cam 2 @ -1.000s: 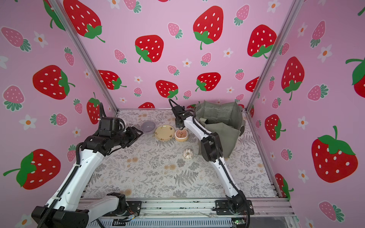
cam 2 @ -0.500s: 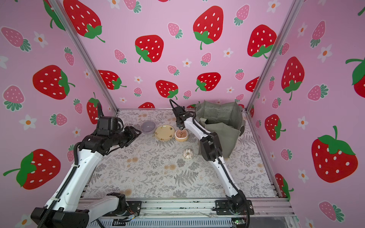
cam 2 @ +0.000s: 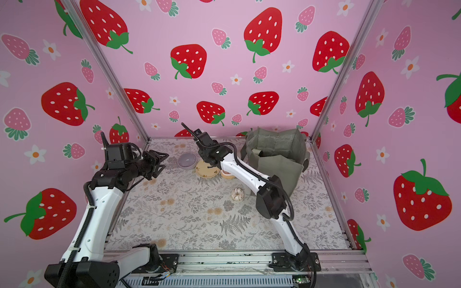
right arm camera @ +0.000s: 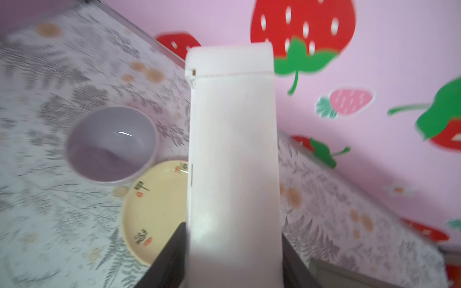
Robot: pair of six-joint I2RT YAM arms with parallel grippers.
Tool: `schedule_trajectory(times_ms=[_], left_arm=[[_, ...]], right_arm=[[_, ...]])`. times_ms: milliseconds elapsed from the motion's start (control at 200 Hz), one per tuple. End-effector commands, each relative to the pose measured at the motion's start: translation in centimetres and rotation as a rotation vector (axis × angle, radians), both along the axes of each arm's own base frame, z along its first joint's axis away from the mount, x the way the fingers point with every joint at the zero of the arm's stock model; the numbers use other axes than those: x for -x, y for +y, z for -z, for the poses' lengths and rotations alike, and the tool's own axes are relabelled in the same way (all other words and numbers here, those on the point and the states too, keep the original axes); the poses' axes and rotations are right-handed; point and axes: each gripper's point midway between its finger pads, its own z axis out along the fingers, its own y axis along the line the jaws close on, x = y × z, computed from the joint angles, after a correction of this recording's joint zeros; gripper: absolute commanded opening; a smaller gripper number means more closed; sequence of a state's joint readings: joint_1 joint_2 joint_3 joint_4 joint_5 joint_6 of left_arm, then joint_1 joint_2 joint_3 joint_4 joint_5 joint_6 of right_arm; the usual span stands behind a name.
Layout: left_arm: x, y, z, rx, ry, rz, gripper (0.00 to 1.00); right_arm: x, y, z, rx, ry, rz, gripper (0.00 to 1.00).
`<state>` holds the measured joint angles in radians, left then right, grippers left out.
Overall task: Put the alarm clock into the canvas bag
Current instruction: Pick up the alarm from the center of the board, then place the alarm at the canvas bag.
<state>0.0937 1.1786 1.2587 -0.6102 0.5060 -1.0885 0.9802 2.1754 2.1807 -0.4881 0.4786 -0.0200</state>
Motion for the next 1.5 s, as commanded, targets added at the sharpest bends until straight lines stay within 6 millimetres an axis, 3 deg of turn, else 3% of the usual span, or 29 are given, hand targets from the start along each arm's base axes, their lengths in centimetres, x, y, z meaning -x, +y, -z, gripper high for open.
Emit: schedule_trajectory(times_ms=[0, 190, 385, 540, 710, 901, 1046, 1241, 1386, 1496], left_arm=[[-1.9, -1.5, -5.6, 0.196, -0.147, 0.057, 0.62], [-2.6, -1.2, -9.4, 0.294, -0.246, 0.041, 0.67], [-2.1, -0.4, -11.7, 0.452, -0.334, -0.011, 0.68], [-1.3, -1.1, -13.1, 0.475, -0.346, 0.029, 0.69], [0.8, -2.6, -10.9, 0.339, -0.151, 0.137, 0.7], [0.9, -2.6, -10.9, 0.369, -0.16, 0.131, 0.73], [2.2, -2.8, -8.9, 0.322, -0.06, 0.138, 0.73], [1.9, -2.7, -7.8, 0.332, -0.042, 0.13, 0.68], [1.0, -2.5, -8.4, 0.378, -0.089, 0.103, 0.65], [0.8, -2.5, -8.3, 0.383, -0.08, 0.107, 0.56]], right_arm=[[3.5, 0.3, -7.7, 0.067, -0.262, -0.101, 0.43], [9.2, 0.4, -12.5, 0.165, -0.476, -0.204, 0.43], [11.5, 0.3, -14.7, 0.2, -0.538, -0.223, 0.43], [12.3, 0.7, -14.5, 0.242, -0.556, -0.237, 0.42], [13.2, 1.1, -15.1, 0.248, -0.59, -0.263, 0.41], [14.2, 1.8, -14.6, 0.303, -0.633, -0.317, 0.41], [14.3, 2.0, -15.1, 0.306, -0.654, -0.315, 0.39], [15.3, 2.4, -15.3, 0.331, -0.702, -0.331, 0.38], [16.1, 2.6, -15.2, 0.324, -0.701, -0.348, 0.39], [16.9, 2.9, -15.0, 0.337, -0.709, -0.363, 0.38]])
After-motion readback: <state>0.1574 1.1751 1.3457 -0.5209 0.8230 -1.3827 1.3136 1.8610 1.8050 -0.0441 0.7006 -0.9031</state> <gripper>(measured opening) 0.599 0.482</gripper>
